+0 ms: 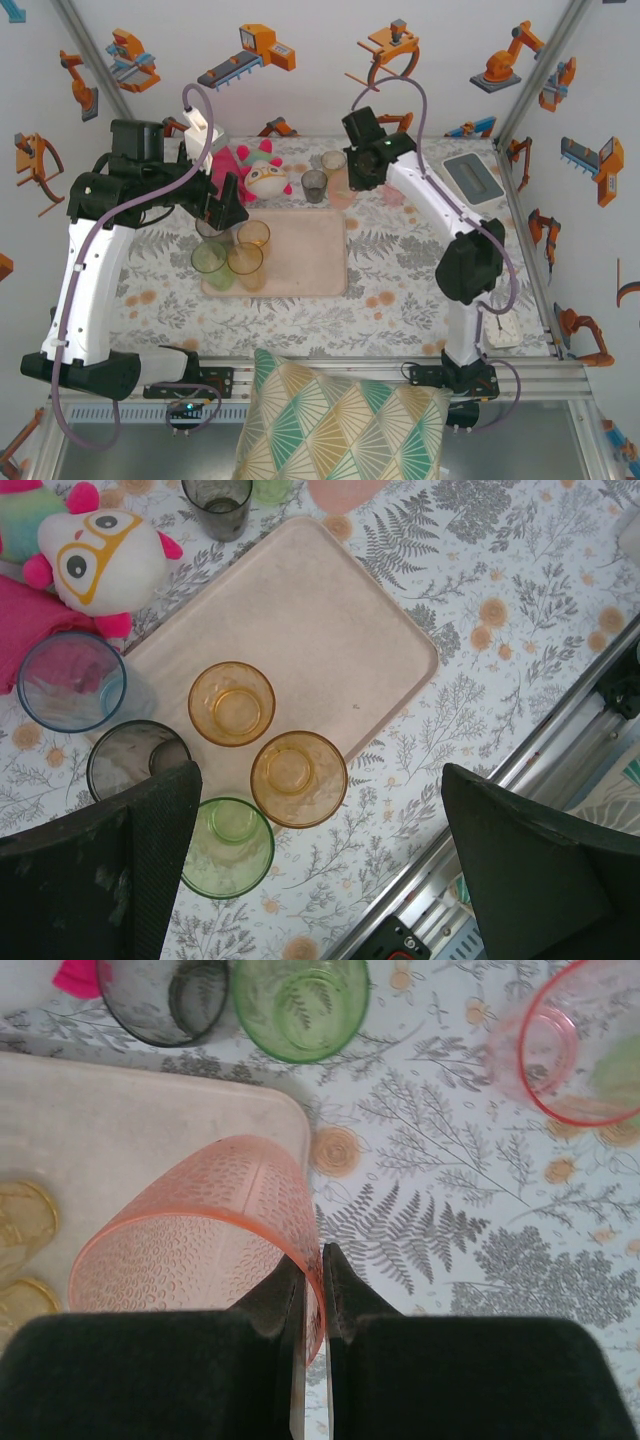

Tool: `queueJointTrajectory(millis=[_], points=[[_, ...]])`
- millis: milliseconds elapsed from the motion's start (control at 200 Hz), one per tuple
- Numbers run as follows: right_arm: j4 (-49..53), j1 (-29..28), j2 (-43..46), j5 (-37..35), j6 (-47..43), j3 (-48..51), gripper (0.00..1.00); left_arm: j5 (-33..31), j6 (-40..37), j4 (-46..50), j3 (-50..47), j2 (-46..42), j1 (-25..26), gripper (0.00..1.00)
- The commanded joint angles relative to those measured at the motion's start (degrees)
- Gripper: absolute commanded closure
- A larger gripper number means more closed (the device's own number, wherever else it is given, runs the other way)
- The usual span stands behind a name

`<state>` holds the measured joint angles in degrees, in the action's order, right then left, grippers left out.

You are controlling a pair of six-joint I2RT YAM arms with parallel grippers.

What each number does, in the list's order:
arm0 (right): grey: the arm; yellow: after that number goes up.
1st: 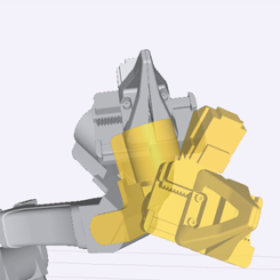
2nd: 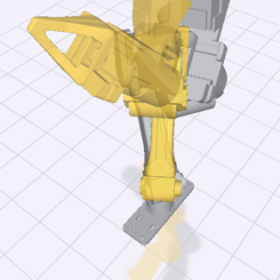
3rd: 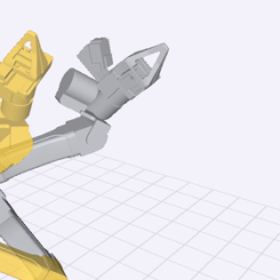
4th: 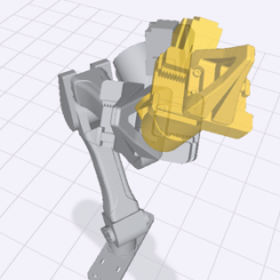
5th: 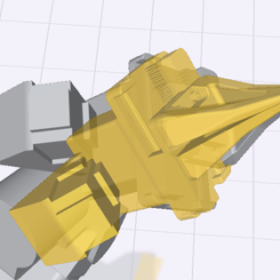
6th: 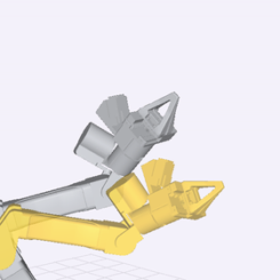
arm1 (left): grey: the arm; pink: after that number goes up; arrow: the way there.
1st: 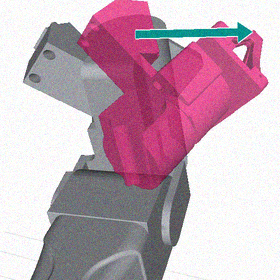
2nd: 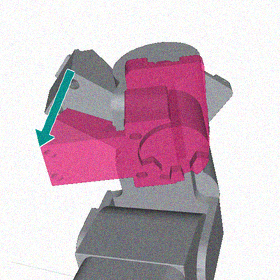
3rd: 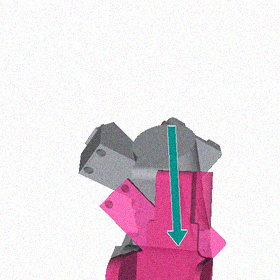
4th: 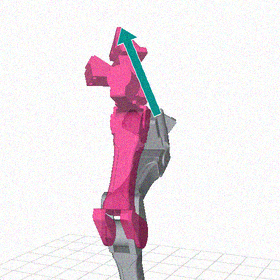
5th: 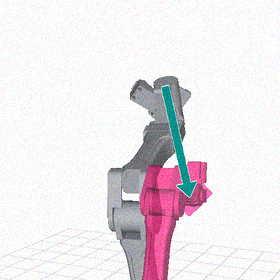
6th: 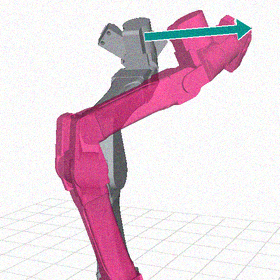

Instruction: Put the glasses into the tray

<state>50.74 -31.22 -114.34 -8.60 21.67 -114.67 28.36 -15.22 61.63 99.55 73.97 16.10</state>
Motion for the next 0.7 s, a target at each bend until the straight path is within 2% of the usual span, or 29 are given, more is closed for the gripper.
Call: queueJointTrajectory(millis=[0,320,696], points=[[1.94,-1.95,-3.10,-1.07,1.29,-5.88,0.94,1.69,0.81,-0.98,1.66,0.35,0.24,0.03],[2.50,-6.16,-12.56,-0.03,2.01,-17.22,0.94,2.31,1.03,-0.90,2.14,0.29,0.24,0.03],[-0.47,-9.71,-18.61,1.98,2.76,-21.55,0.93,3.01,1.42,-0.99,2.18,0.06,0.19,0.03]])
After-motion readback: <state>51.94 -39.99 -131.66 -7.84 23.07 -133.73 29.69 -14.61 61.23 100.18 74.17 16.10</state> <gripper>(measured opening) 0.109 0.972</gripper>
